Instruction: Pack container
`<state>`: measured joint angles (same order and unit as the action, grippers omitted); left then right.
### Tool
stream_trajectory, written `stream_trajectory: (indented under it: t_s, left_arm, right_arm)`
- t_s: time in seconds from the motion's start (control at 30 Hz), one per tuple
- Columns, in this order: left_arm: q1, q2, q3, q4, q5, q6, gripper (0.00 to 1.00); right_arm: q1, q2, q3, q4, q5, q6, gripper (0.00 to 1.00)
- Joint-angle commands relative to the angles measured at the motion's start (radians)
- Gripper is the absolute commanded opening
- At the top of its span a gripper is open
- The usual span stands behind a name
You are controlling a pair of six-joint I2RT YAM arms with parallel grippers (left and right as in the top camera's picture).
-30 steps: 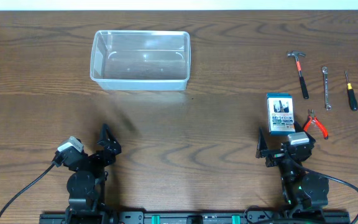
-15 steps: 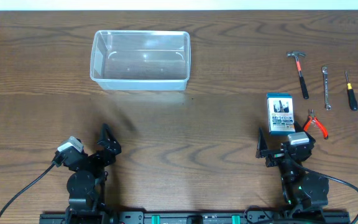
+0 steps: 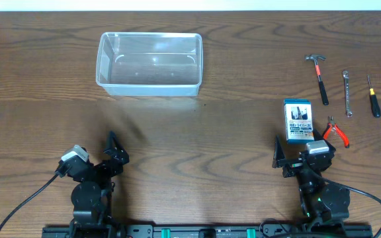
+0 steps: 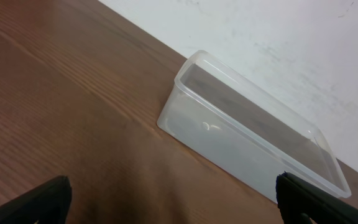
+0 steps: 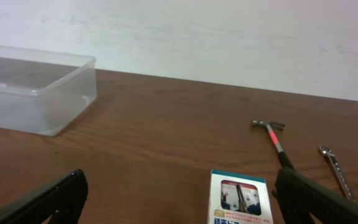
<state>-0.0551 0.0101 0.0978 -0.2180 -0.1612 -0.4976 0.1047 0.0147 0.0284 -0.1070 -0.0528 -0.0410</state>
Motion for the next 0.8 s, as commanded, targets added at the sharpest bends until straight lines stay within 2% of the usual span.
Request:
stream_trajectory:
  t_s: [0.0,0.47,0.77]
  left_arm:
    - [0.004,-0.006,-0.029,0.0,-0.005,-0.002,0.98]
    - [0.004,-0.006,-0.029,0.0,-0.005,-0.002,0.98]
    - [0.004,-0.006,-0.029,0.0,-0.005,-0.002,0.98]
  right_arm:
    - [-0.009,-0.003,-0.006,0.003,-0.004,-0.013,0.99]
    - [-0.009,-0.003,-0.006,0.003,-0.008,-0.005,0.99]
    - [-0.007,-0.003,-0.006,0.003,-0.008,0.225,0.99]
